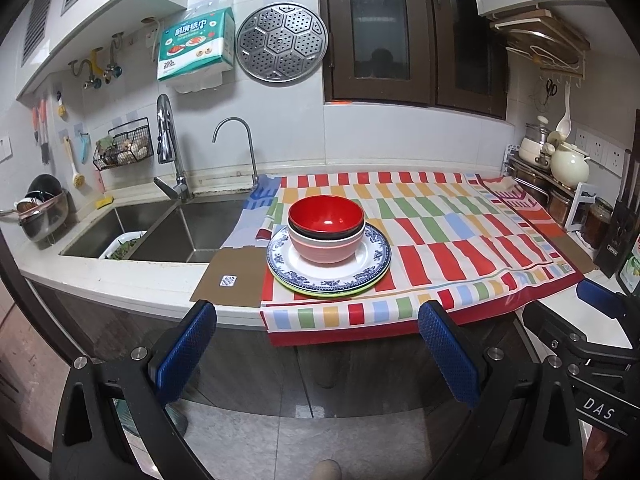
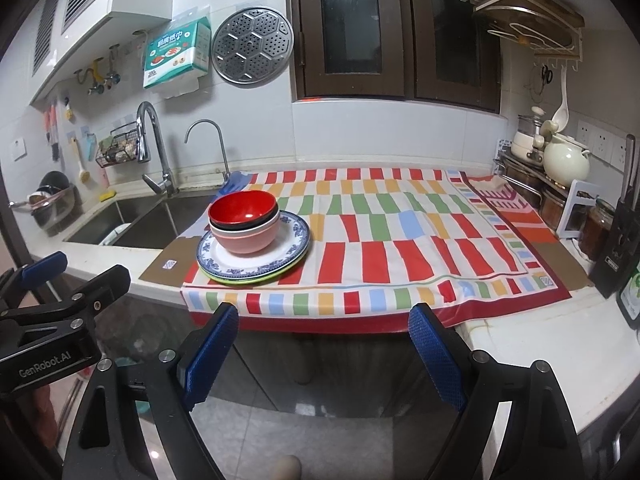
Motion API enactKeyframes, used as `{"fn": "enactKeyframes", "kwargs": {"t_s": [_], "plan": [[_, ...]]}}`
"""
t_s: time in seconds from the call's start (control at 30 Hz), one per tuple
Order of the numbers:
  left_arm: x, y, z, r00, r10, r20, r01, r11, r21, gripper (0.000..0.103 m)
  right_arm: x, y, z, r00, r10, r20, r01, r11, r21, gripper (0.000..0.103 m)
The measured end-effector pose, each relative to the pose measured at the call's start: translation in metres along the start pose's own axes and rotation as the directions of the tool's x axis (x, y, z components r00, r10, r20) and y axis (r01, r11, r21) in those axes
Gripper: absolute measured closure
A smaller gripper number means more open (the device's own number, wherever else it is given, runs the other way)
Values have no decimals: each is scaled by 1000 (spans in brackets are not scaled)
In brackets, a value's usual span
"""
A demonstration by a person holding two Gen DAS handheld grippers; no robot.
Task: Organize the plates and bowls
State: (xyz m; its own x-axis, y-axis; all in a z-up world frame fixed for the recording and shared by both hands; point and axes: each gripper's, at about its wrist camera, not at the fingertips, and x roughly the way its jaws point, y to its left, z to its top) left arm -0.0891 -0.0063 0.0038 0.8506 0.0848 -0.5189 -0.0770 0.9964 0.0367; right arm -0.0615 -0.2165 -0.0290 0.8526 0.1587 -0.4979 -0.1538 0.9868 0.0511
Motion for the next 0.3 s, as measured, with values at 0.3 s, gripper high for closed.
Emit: {"fn": "enactKeyframes", "kwargs": {"t_s": [0.3], "plan": [[1, 1, 0, 1000, 0, -17, 0, 1000, -7, 0, -1, 0, -1, 1000, 8, -5, -8, 1000, -4, 15]]}}
